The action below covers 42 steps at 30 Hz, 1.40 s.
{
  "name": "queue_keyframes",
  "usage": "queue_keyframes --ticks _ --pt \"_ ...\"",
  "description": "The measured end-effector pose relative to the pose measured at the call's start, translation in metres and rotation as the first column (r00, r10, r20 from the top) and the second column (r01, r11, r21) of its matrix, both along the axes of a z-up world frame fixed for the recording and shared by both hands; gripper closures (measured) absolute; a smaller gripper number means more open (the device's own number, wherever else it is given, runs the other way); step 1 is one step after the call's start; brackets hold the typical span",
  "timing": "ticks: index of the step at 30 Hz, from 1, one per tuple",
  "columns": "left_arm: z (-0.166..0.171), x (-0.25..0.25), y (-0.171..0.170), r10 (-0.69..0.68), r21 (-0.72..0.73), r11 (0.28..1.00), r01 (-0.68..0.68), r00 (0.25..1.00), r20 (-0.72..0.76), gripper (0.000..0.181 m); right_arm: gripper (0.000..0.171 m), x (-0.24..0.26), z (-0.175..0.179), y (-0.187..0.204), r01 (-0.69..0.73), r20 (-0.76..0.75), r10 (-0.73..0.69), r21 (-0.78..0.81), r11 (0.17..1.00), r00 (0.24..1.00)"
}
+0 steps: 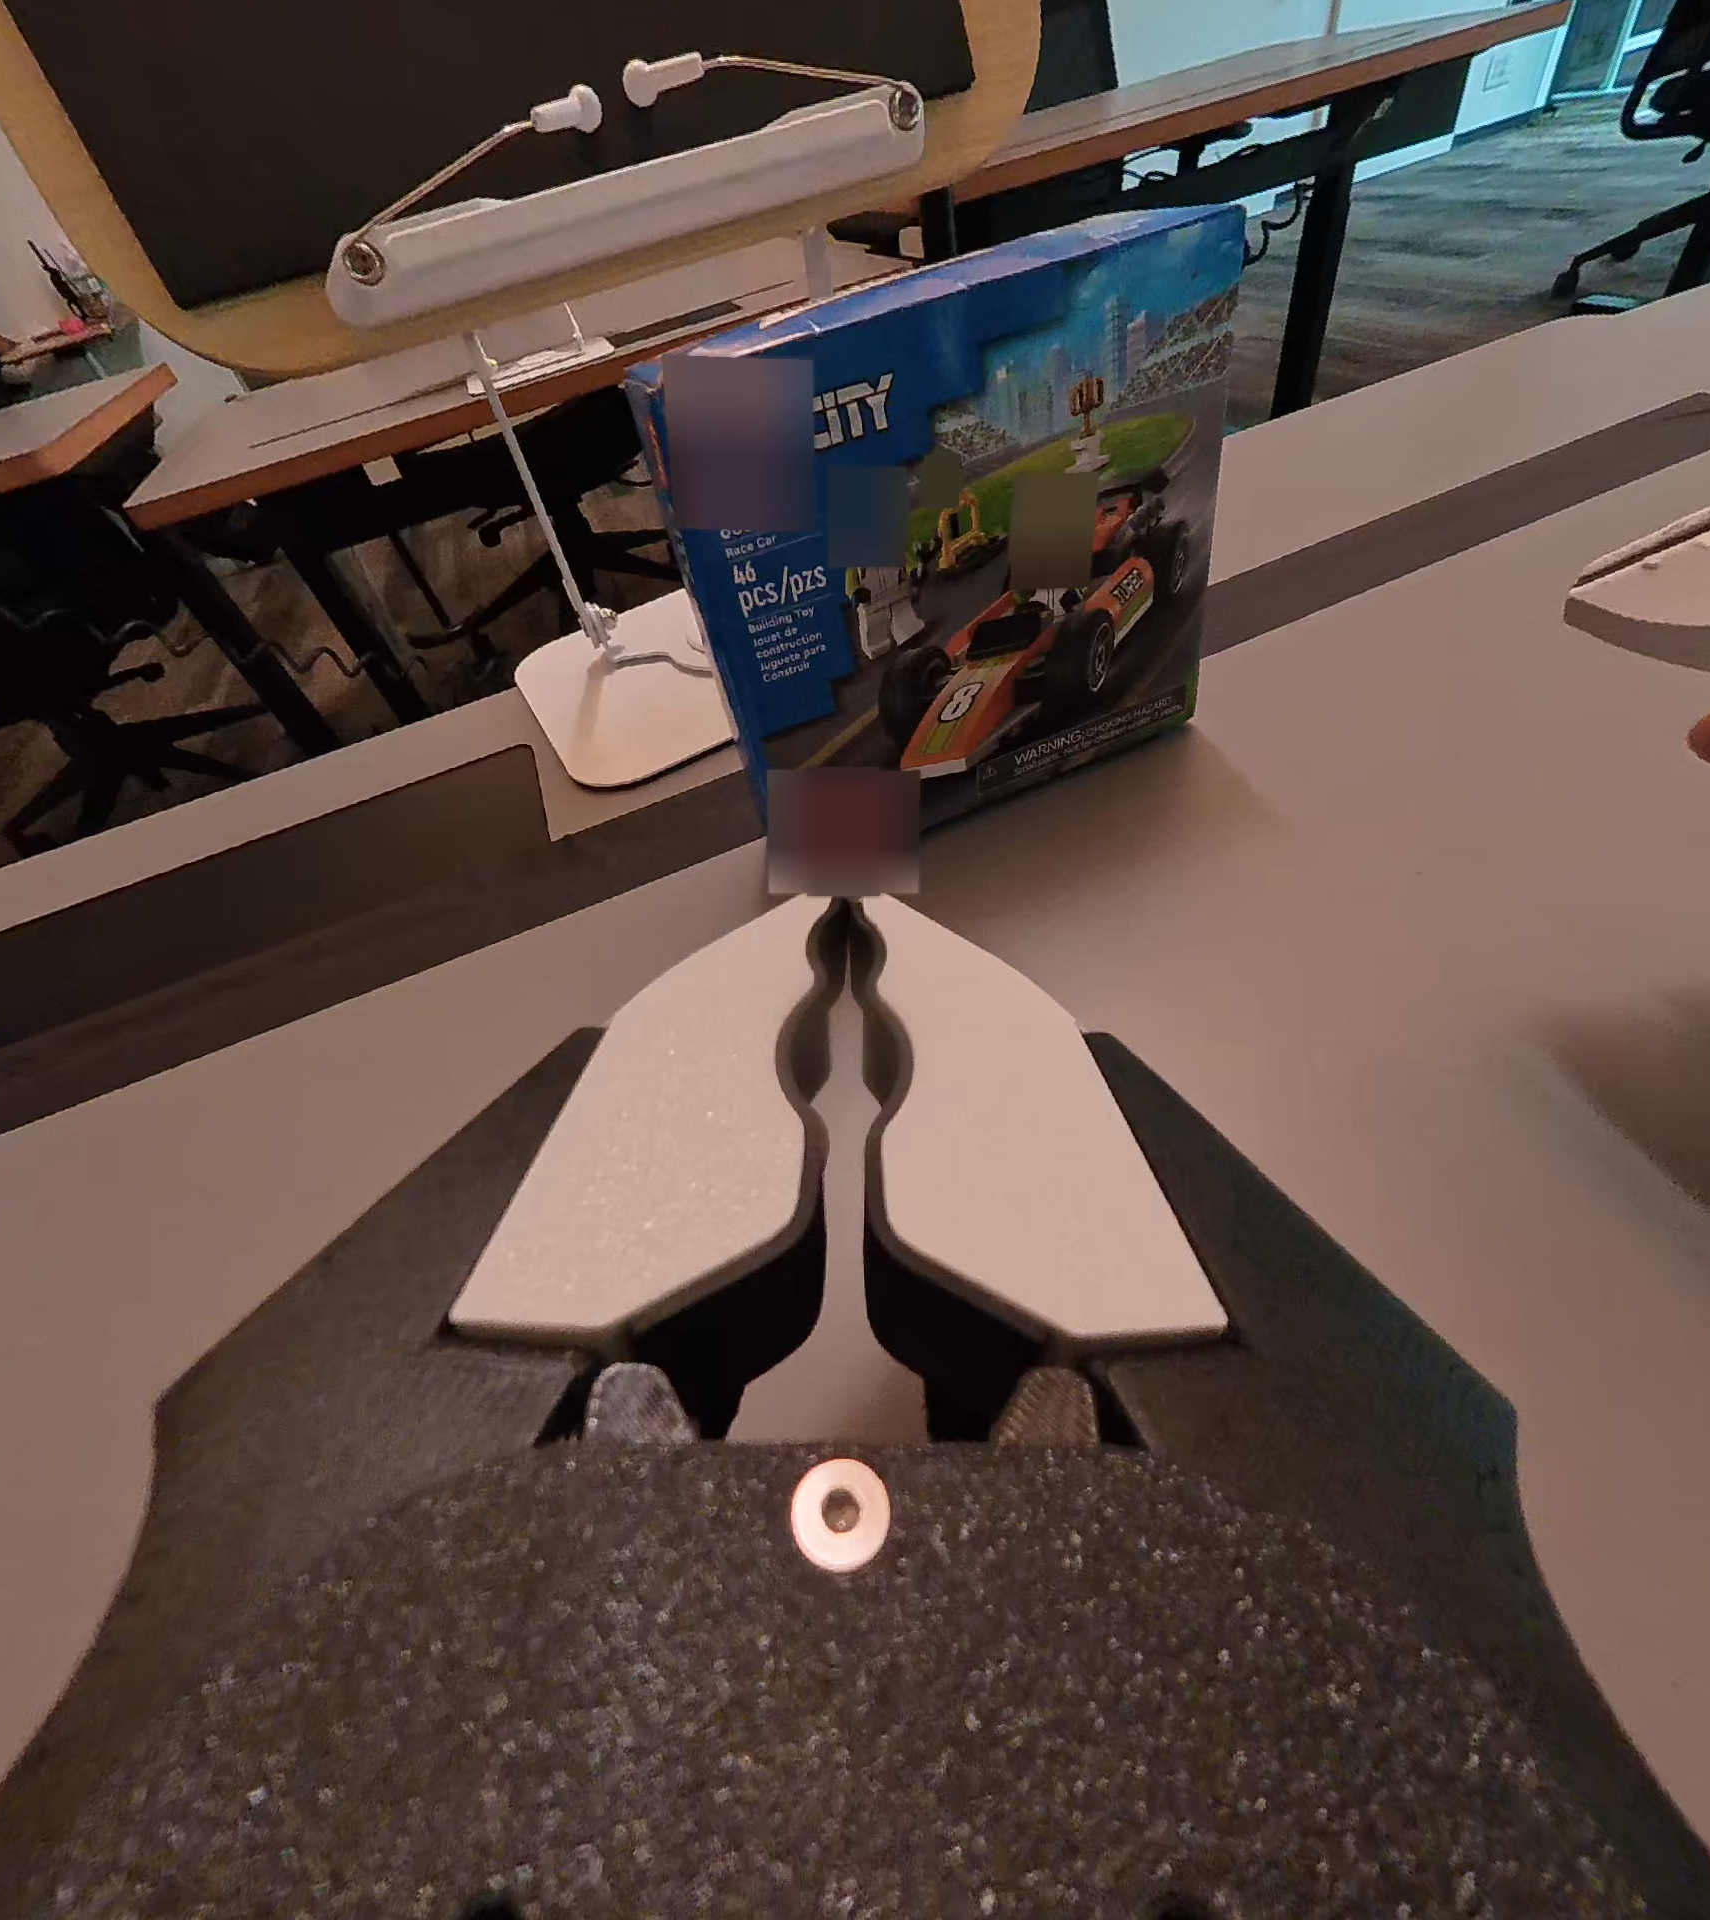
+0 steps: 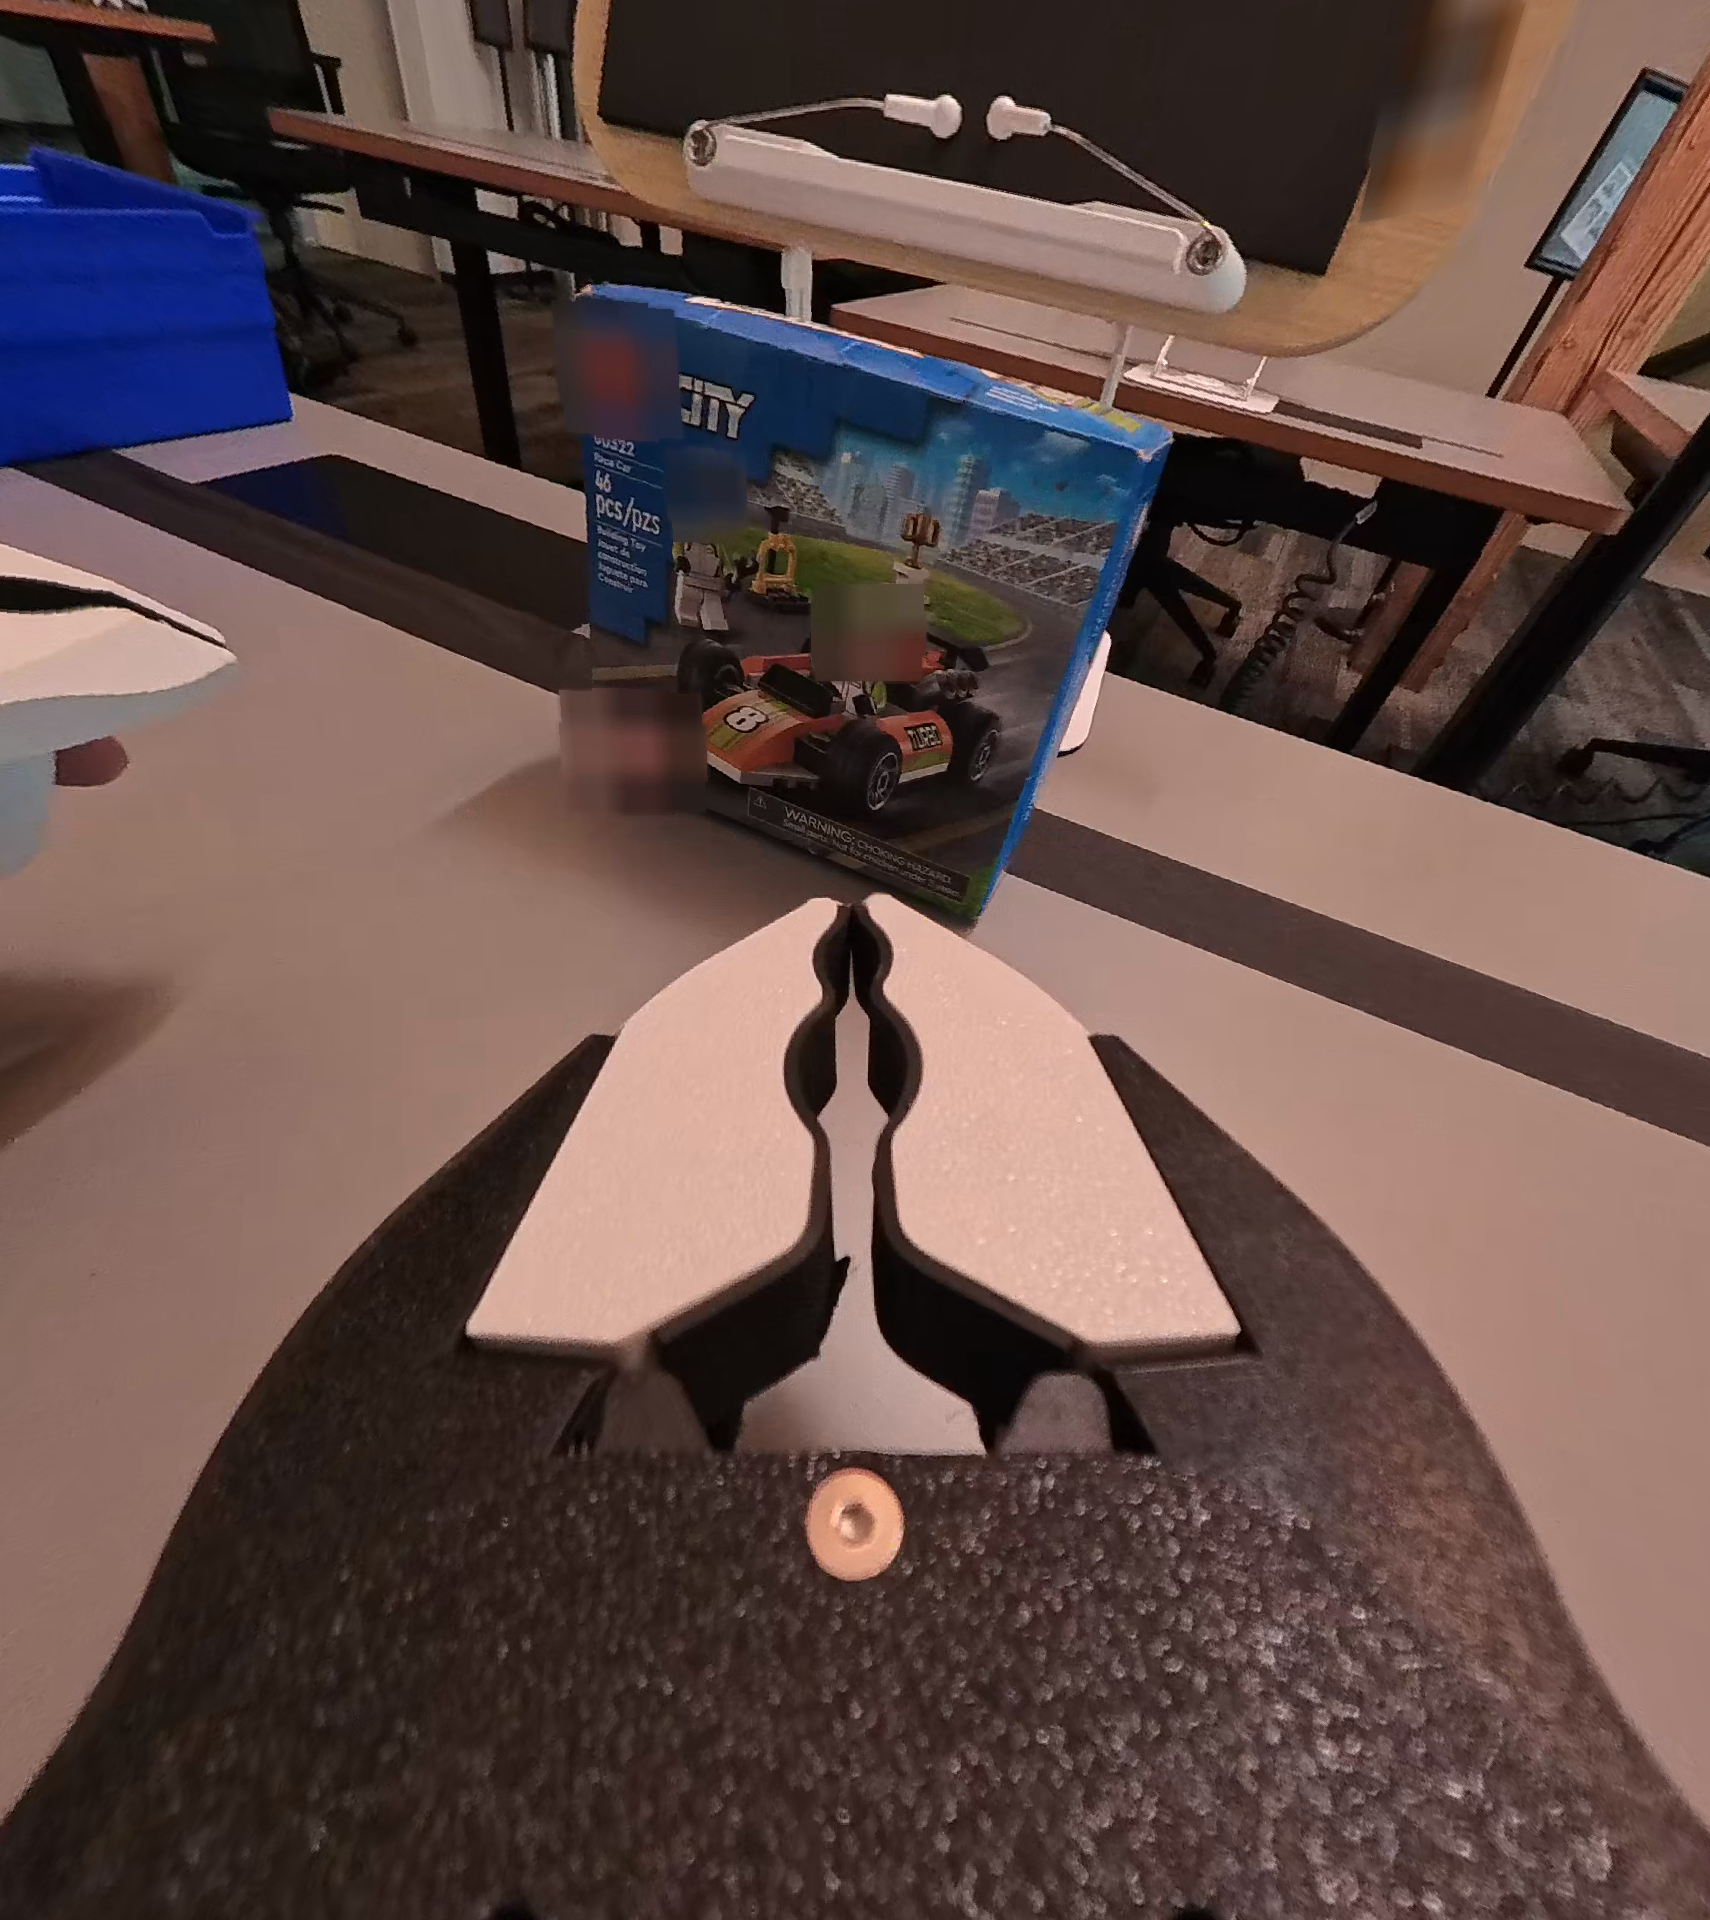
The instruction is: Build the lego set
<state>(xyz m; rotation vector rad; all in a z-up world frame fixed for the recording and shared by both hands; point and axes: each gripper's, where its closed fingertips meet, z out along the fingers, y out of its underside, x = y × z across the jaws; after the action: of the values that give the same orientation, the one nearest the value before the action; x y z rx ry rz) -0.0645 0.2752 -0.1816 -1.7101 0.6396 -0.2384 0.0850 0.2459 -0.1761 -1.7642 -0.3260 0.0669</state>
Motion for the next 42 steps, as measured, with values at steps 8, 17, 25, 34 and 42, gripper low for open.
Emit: queue_keyframes --ticks 8,17,25,34,42 --pt "0.0 0.002 -0.001 -0.005 0.009 1.0 0.005 1.0 -0.015 0.181 0.171 -0.008 -0.003 -0.001 -0.036 0.021 0.036 0.004 0.999 0.999" --pt "-0.005 0.007 -0.003 -0.029 0.002 1.0 0.029 0.999 -0.044 0.181 0.171 -0.01 -0.003 -0.001 -0.052 0.032 0.051 0.007 0.999 0.998" --pt "-0.012 0.016 -0.005 -0.07 0.005 0.997 0.071 0.994 -0.084 0.181 0.171 -0.012 -0.005 -0.001 -0.06 0.036 0.06 0.008 0.998 0.998" --pt "0.002 0.008 0.001 -0.013 0.066 0.998 0.018 0.998 -0.067 0.181 0.171 -0.016 -0.006 -0.001 -0.089 0.051 0.088 0.016 0.996 0.995" --pt "0.007 0.006 -0.001 -0.009 0.074 0.997 0.012 0.999 -0.042 0.181 0.171 -0.015 -0.005 -0.002 -0.093 0.039 0.092 0.02 0.995 0.995"
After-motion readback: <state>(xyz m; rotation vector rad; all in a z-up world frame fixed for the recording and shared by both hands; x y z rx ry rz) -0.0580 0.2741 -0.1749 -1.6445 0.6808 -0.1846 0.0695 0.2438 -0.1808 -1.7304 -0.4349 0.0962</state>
